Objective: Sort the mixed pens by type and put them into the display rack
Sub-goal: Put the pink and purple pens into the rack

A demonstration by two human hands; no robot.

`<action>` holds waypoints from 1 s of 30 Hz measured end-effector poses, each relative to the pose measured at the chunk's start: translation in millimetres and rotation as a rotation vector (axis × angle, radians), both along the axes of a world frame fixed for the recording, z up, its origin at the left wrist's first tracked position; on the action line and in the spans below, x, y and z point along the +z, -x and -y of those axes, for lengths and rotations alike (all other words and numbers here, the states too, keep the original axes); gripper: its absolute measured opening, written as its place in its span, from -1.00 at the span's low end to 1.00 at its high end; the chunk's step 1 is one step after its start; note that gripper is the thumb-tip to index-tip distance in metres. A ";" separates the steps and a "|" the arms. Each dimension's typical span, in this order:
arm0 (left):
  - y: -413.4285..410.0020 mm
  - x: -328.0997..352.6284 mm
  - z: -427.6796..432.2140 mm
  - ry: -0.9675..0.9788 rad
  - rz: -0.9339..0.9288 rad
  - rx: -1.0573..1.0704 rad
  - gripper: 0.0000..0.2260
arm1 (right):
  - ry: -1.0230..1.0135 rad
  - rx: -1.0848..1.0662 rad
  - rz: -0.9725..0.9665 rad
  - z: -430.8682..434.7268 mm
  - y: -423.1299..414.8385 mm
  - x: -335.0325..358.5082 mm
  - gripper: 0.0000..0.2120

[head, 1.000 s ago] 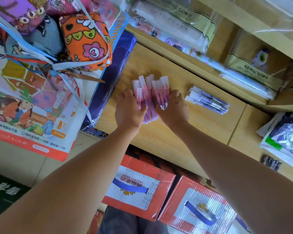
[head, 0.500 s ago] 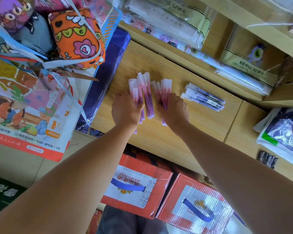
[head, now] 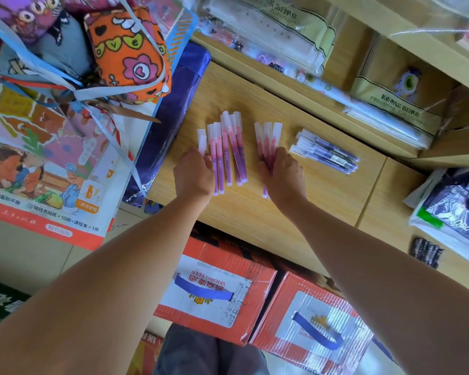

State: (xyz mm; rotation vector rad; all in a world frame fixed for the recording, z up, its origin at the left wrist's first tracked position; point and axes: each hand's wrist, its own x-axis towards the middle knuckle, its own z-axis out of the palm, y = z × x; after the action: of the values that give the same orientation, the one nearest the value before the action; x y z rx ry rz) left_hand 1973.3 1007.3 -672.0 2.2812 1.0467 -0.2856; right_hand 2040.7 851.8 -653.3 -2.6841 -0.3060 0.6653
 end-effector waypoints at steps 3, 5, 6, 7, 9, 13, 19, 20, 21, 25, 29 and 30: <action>1.6 4.7 -0.7 0.042 0.015 0.033 -0.72 | -0.076 -0.078 -0.064 5.9 -0.4 -2.5 -0.84; 3.5 11.4 -0.5 0.057 0.036 0.053 -0.71 | -0.113 -0.122 -0.108 9.6 0.9 -2.0 -0.84; 4.6 13.4 0.1 0.074 0.050 0.058 -0.71 | -0.138 -0.157 -0.135 11.6 1.5 -1.7 -0.82; 6.0 15.0 0.5 0.112 0.059 0.068 -0.72 | -0.170 -0.206 -0.171 13.9 2.1 -0.5 -0.80; 8.3 18.8 2.4 0.236 0.090 0.109 -0.76 | -0.236 -0.297 -0.262 19.2 4.0 3.9 -0.77; 11.5 39.8 13.2 0.487 0.130 0.203 -0.84 | -0.418 -0.380 -0.469 30.3 11.5 22.6 -0.89; 12.5 97.7 45.8 0.725 0.133 0.221 -0.84 | -0.521 -0.373 -0.617 53.5 25.6 72.6 -0.87; 13.0 106.9 51.6 0.745 0.120 0.202 -0.84 | -0.546 -0.376 -0.625 59.0 29.2 82.9 -0.87; 13.6 115.5 57.9 0.755 0.098 0.176 -0.84 | -0.570 -0.387 -0.629 65.1 33.3 92.4 -0.86; 14.5 153.6 89.2 0.758 0.033 0.107 -0.78 | -0.620 -0.442 -0.611 96.9 48.4 132.7 -0.83; 16.3 192.1 124.1 0.800 -0.001 0.023 -0.81 | -0.707 -0.539 -0.548 136.1 69.2 175.9 -0.80; 17.9 201.6 133.6 0.795 -0.008 -0.010 -0.84 | -0.736 -0.569 -0.525 147.0 76.6 188.2 -0.80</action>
State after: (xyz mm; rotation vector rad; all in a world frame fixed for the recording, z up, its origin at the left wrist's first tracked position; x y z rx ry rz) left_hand 1955.4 873.8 -470.4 1.5643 0.7367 -0.5933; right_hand 1964.1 704.9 -465.1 -1.6955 0.2959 0.8272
